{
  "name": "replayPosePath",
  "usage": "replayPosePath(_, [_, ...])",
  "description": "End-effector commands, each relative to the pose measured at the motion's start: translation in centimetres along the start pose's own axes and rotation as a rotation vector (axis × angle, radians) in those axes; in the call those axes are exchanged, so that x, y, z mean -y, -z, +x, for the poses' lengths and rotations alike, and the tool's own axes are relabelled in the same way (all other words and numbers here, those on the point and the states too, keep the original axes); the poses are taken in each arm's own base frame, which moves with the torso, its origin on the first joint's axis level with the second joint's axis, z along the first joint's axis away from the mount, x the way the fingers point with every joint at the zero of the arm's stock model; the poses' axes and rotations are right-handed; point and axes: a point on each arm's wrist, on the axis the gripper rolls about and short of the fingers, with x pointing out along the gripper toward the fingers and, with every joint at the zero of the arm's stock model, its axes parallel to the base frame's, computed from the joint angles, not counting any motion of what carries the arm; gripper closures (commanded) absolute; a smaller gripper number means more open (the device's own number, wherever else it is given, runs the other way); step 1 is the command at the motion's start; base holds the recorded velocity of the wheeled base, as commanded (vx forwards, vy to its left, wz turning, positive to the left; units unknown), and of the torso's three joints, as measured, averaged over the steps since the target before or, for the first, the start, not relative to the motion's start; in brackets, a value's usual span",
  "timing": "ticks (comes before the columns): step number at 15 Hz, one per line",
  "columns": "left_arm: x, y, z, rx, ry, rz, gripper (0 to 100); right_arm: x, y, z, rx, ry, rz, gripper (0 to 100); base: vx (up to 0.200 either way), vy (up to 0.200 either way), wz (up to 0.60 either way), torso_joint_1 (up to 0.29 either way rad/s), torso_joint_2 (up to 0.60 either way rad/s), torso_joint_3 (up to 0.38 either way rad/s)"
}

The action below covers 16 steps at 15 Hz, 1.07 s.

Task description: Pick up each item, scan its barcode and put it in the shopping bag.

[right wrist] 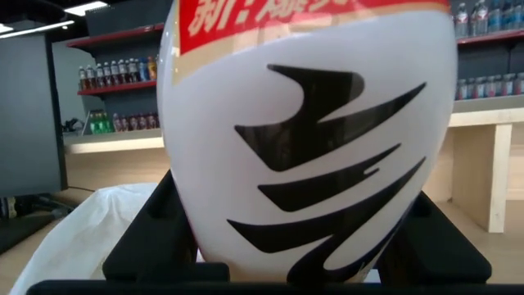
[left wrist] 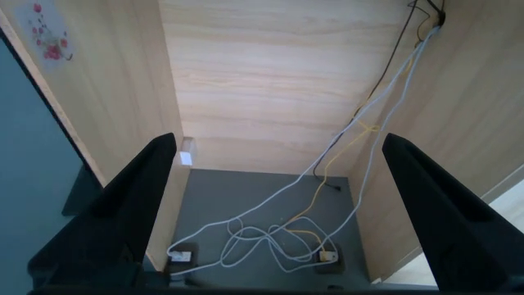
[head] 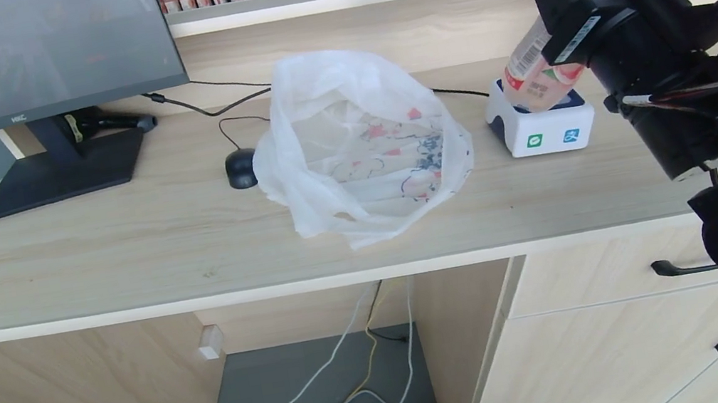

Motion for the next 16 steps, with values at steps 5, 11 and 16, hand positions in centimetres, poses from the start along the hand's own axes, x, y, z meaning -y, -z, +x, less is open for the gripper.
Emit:
replayPosePath(5, [0.0, 0.0, 0.0, 0.0, 0.0, 0.0, 0, -0.2, 0.1, -0.1, -0.002, -0.007, 0.003, 100, 0.0, 0.0, 0.0, 0.0, 0.0, 0.0])
replayPosePath(11, [0.0, 0.0, 0.0, 0.0, 0.0, 0.0, 0, -1.0, 2.2, -0.4, -0.079, -0.072, -0.02, 100, 0.0, 0.0, 0.0, 0.0, 0.0, 0.0])
replayPosePath(16, [0.0, 0.0, 0.0, 0.0, 0.0, 0.0, 0, -5.0, 2.4, 2.9, -0.168, -0.167, -0.057, 100, 0.0, 0.0, 0.0, 0.0, 0.0, 0.0])
